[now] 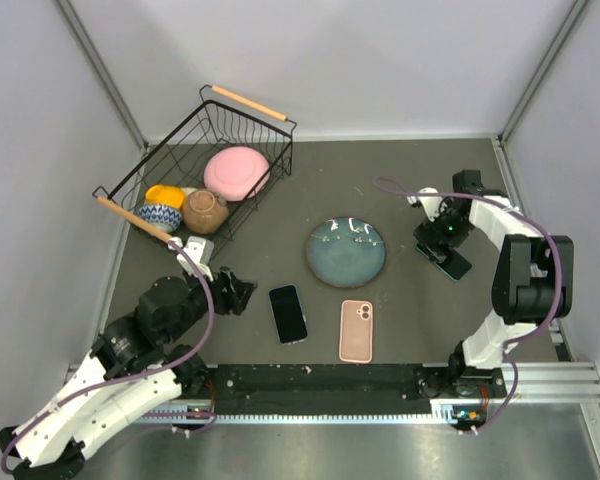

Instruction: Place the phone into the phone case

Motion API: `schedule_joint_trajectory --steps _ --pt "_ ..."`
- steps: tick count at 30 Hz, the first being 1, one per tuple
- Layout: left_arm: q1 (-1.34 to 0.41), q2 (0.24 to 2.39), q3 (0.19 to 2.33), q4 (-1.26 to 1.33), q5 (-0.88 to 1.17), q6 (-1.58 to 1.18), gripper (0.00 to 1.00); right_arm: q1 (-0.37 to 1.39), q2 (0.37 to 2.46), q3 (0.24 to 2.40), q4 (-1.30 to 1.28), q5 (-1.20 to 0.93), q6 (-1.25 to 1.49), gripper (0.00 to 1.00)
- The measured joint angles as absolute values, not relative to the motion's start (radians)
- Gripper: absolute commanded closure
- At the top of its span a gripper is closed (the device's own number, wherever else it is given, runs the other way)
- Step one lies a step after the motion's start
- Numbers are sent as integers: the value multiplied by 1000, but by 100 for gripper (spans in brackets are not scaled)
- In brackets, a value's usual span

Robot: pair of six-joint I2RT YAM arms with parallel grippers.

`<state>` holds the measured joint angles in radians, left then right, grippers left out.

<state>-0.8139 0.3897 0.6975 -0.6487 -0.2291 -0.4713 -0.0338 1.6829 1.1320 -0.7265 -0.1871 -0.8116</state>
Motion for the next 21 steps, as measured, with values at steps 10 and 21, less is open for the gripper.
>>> schedule_joint_trajectory --steps 10,21 --pt "-814 368 698 -651 -237 -468 28 -37 1708 1132 -720 -187 -819 1" --pt "-814 340 698 -652 -262 -468 28 -37 1771 1126 -707 -184 -815 3"
